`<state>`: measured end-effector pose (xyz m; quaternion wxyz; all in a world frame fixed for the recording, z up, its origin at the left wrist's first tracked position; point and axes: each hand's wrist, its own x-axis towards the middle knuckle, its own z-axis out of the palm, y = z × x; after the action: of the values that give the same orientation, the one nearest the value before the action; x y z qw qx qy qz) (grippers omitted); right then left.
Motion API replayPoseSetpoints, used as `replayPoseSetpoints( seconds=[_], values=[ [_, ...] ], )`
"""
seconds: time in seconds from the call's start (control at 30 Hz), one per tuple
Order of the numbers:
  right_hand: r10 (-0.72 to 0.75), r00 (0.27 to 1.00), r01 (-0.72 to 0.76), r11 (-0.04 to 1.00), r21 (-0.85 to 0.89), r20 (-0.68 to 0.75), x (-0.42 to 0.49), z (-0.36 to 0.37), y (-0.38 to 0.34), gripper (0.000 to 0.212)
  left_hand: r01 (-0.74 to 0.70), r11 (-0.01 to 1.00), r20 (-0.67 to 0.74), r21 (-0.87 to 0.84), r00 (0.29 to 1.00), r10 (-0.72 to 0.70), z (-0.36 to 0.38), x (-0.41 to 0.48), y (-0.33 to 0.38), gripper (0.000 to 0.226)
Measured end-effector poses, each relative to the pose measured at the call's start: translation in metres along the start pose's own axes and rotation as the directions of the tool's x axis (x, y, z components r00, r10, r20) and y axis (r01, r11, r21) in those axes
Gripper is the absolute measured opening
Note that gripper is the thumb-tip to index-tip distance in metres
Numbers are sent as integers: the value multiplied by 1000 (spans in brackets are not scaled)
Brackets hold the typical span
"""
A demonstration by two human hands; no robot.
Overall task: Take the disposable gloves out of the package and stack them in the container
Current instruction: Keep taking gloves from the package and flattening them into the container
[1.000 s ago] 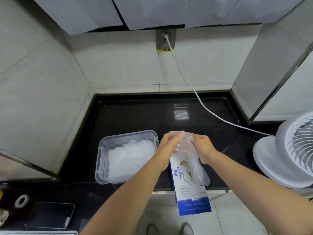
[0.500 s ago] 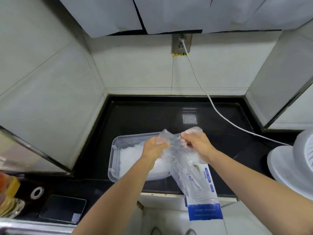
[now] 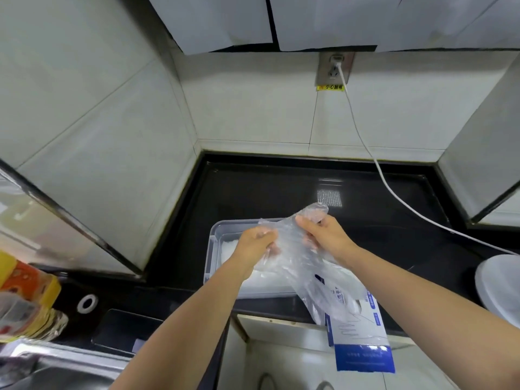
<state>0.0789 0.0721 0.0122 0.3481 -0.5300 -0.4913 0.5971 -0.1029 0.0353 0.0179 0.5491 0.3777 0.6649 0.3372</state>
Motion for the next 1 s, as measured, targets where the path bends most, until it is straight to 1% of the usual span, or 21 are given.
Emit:
replayPoseSetpoints(
  seconds=[0.03, 0.07, 0.13, 0.2, 0.3, 0.4, 0.43, 0.47, 0.5, 0.53, 0.57, 0.6, 0.63, 0.67, 0.7, 0.73, 0.77, 0.83, 0.9, 0.97, 1.0],
  values=[
    [51, 997, -51, 999, 1, 62, 1, 1, 0, 40, 0, 999, -4, -34, 1000, 0, -4, 2, -2, 12],
    [86, 990, -81, 995, -50, 114, 1, 1, 1, 38, 15, 997, -4, -73, 1000, -15, -8, 2, -3, 7],
    [134, 978, -103, 977, -185, 162, 4, 3, 0, 21, 58, 994, -5, -95, 998, -58, -16, 5, -7, 11],
    [149, 979, -115, 967, -225, 137, 8, 6, 1, 12, 37, 999, -28, 16, 999, -37, -22, 9, -11, 11],
    [141, 987, -120, 966, -228, 76, 18, 8, 0, 15, -15, 985, -115, 172, 993, 36, -27, 18, -17, 17],
    [107, 994, -112, 947, -301, -34, 32, 11, 1, 22, -38, 969, -117, 244, 991, 68, -31, 26, -23, 30],
    [53, 994, -84, 932, -353, -98, 34, 13, 0, 26, -58, 949, -117, 309, 988, 99, -33, 28, -26, 30],
    [-45, 985, -30, 904, -426, -165, 35, 15, -2, 31, -84, 913, -140, 399, 979, 151, -35, 29, -31, 27],
    [-185, 961, 53, 853, -519, -207, 36, 19, -3, 34, -105, 867, -170, 486, 962, 212, -39, 33, -36, 21],
    [-331, 921, 145, 783, -605, -207, 35, 25, -4, 33, -119, 825, -190, 553, 946, 264, -41, 36, -42, 19],
    [-449, 878, 241, 715, -656, -167, 31, 32, -7, 28, -115, 786, -204, 607, 934, 294, -42, 37, -45, 20],
    [-507, 856, 321, 670, -670, -97, 29, 40, -7, 21, -98, 758, -211, 645, 930, 300, -41, 38, -47, 22],
    [-506, 862, 375, 653, -658, -12, 27, 49, -7, 14, -74, 721, -210, 689, 932, 296, -41, 39, -51, 22],
    [-461, 884, 391, 642, -659, 76, 25, 56, -4, 10, -51, 676, -206, 736, 933, 294, -40, 37, -51, 22],
    [-368, 917, 369, 624, -689, 157, 26, 63, 3, 11, -34, 625, -191, 780, 938, 290, -40, 38, -53, 23],
    [-250, 943, 329, 582, -744, 221, 27, 68, 11, 18, -24, 594, -186, 804, 939, 289, -40, 38, -54, 26],
    [-123, 960, 278, 529, -802, 251, 31, 70, 21, 28, -6, 593, -198, 805, 940, 278, -40, 38, -53, 29],
    [47, 971, 190, 446, -875, 235, 34, 72, 39, 44, 30, 609, -229, 793, 940, 252, -39, 39, -54, 36],
    [135, 964, 157, 402, -902, 228, 35, 74, 49, 54, 37, 647, -252, 762, 937, 243, -37, 37, -52, 38],
    [205, 949, 148, 381, -913, 240, 37, 77, 55, 63, -52, 652, -251, 757, 897, 363, -36, 35, -50, 35],
    [229, 943, 144, 377, -915, 242, 39, 79, 57, 66, -126, 610, -224, 782, 857, 465, -36, 35, -49, 34]
  ],
)
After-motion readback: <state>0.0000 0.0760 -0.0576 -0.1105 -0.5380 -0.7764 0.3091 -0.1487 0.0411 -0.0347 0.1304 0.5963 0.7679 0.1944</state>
